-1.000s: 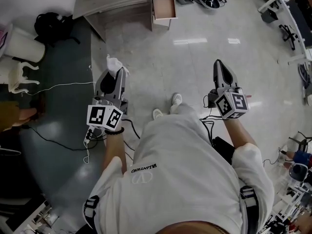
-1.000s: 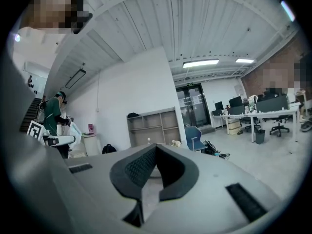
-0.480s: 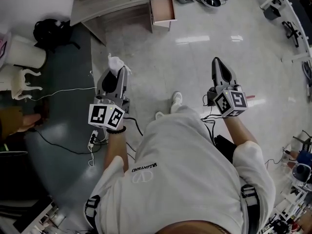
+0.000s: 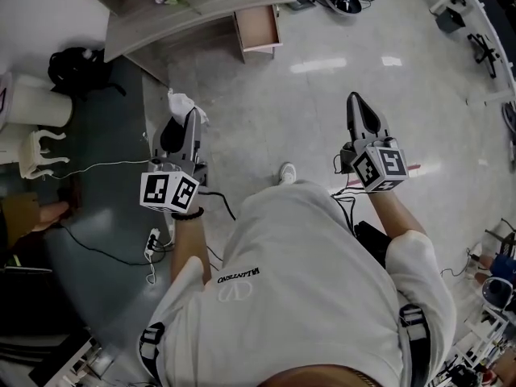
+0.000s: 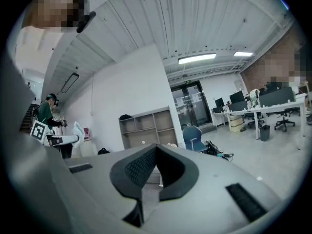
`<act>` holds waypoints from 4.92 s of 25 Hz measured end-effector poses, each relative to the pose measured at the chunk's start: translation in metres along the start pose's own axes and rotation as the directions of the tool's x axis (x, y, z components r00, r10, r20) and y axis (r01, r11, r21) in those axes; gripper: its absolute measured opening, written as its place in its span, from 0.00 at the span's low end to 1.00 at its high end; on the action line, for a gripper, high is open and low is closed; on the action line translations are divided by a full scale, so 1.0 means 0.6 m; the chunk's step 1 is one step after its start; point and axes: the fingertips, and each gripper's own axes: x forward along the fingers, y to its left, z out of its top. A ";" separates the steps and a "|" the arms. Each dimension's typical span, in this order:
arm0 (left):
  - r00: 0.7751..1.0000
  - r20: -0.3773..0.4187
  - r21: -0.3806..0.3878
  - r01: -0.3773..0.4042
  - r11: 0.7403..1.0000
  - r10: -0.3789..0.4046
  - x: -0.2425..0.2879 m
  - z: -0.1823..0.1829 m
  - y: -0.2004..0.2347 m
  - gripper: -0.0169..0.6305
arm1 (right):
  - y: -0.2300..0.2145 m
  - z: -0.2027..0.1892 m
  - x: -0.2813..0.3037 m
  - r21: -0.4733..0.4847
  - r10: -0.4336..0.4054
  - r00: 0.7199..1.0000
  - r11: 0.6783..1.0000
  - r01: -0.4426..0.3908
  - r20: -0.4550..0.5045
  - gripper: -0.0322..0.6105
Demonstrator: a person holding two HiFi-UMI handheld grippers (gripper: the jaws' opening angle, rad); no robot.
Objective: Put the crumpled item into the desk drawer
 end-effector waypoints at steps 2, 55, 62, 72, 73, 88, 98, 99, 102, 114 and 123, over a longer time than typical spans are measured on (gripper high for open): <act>1.000 0.000 0.011 -0.004 1.000 0.004 0.030 0.004 -0.009 0.19 | -0.026 0.004 0.014 0.012 0.003 1.000 1.000 -0.003 0.000 0.05; 0.967 -0.212 -0.151 0.108 0.983 -0.139 0.715 -0.238 0.310 0.19 | -0.049 -0.106 0.810 -0.035 0.062 0.972 0.997 -0.072 -0.227 0.05; 0.942 -0.319 -0.197 0.041 0.980 -0.103 0.779 -0.366 0.290 0.19 | -0.093 -0.177 0.869 -0.013 0.081 0.955 0.996 -0.089 -0.284 0.05; 0.905 -0.426 -0.183 -0.059 0.981 -0.025 0.869 -0.533 0.324 0.19 | -0.162 -0.339 0.966 0.077 0.088 0.918 0.995 -0.062 -0.386 0.05; 0.900 -0.435 -0.189 -0.072 0.979 -0.017 0.873 -0.550 0.328 0.19 | -0.168 -0.356 0.971 0.085 0.087 0.915 0.995 -0.058 -0.395 0.05; 0.864 -0.502 -0.187 -0.156 0.970 0.042 0.904 -0.765 0.379 0.19 | -0.199 -0.587 1.032 0.126 0.119 0.871 0.990 -0.066 -0.477 0.05; 0.859 -0.506 -0.203 -0.203 0.958 0.075 0.913 -0.852 0.406 0.19 | -0.247 -0.668 1.061 0.164 0.084 0.874 0.986 -0.005 -0.479 0.05; 0.859 -0.506 -0.203 -0.206 0.957 0.078 0.916 -0.857 0.410 0.19 | -0.250 -0.672 1.065 0.166 0.082 0.875 0.986 -0.001 -0.477 0.05; 0.854 -0.514 -0.202 -0.212 0.956 0.081 0.915 -0.872 0.411 0.19 | -0.256 -0.685 1.067 0.171 0.075 0.877 0.985 0.008 -0.475 0.05; 0.835 -0.544 -0.192 -0.218 0.957 0.081 0.932 -0.922 0.398 0.19 | -0.272 -0.738 1.085 0.159 0.085 0.867 0.987 -0.007 -0.491 0.05; 0.795 -0.596 -0.162 -0.260 0.952 0.116 0.934 -0.971 0.421 0.19 | -0.298 -0.778 1.107 0.130 0.072 0.857 0.991 -0.006 -0.510 0.05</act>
